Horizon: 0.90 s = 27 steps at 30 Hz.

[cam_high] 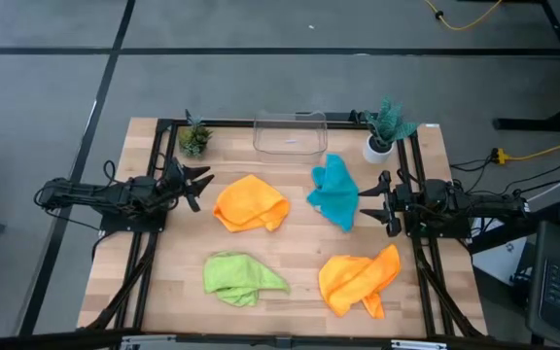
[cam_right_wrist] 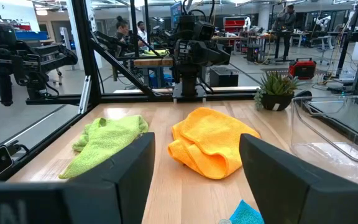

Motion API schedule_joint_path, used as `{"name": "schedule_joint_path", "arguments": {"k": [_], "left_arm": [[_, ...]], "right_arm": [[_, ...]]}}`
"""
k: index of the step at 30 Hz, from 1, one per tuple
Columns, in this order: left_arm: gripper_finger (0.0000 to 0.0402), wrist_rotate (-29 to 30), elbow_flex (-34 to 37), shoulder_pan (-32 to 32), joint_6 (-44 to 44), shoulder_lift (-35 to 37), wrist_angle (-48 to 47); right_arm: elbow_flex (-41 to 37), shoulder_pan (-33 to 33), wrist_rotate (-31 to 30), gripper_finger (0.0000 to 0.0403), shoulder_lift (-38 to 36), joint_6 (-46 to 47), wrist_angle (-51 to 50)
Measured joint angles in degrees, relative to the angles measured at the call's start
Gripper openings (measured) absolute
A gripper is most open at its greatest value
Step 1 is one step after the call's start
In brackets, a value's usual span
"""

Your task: Fold microfiber towels

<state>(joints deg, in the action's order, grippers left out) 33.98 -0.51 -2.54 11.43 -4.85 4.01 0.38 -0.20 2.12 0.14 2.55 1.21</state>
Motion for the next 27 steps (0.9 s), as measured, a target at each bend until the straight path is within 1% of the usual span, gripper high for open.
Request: {"name": "schedule_joint_path", "arguments": {"k": [5, 8, 13, 15, 18, 20, 22, 25, 27], "left_arm": [[0.0145, 0.02, 0.0, 0.01, 0.02, -0.01, 0.0], [0.0145, 0.01, 0.0, -0.01, 0.02, -0.01, 0.0], [0.0145, 0.02, 0.0, 0.01, -0.01, -0.01, 0.0], [0.0145, 0.0, 0.0, -0.01, -0.01, 0.01, 0.0], [0.0145, -0.2, 0.01, 0.01, 0.78, 0.01, 0.01], [0.0145, -0.74, 0.0, -0.01, 3.14, 0.01, 0.01], [0.0145, -1.07, 0.0, 0.0, 6.83, 0.01, 0.06], [0.0145, -0.83, 0.01, 0.01, 9.9, 0.01, 0.85], [0.0145, -0.66, 0.02, 0.0, 10.99, 0.01, 1.06]], "right_arm": [[0.0, 0.01, 0.01, 0.0236, 0.0, 0.02, 0.15], [0.0, 0.01, 0.02, 0.0236, 0.0, 2.55, 0.51], [0.0, -0.01, 0.01, 0.0236, 0.02, 4.48, 5.07], [0.0, -0.01, 0.04, 0.0236, -0.02, 8.48, 9.42], [0.0, -0.01, 0.06, 0.0236, 0.0, 19.41, 16.65], [0.0, -0.01, 0.04, 0.0236, -0.02, 25.88, 20.88], [0.0, 0.0, 0.04, 0.0236, 0.0, 30.39, 25.2], [0.0, -0.01, 0.08, 0.0236, -0.02, 32.89, 29.28], [0.0, 0.0, 0.07, 0.0236, -0.02, 31.91, 29.96]]}}
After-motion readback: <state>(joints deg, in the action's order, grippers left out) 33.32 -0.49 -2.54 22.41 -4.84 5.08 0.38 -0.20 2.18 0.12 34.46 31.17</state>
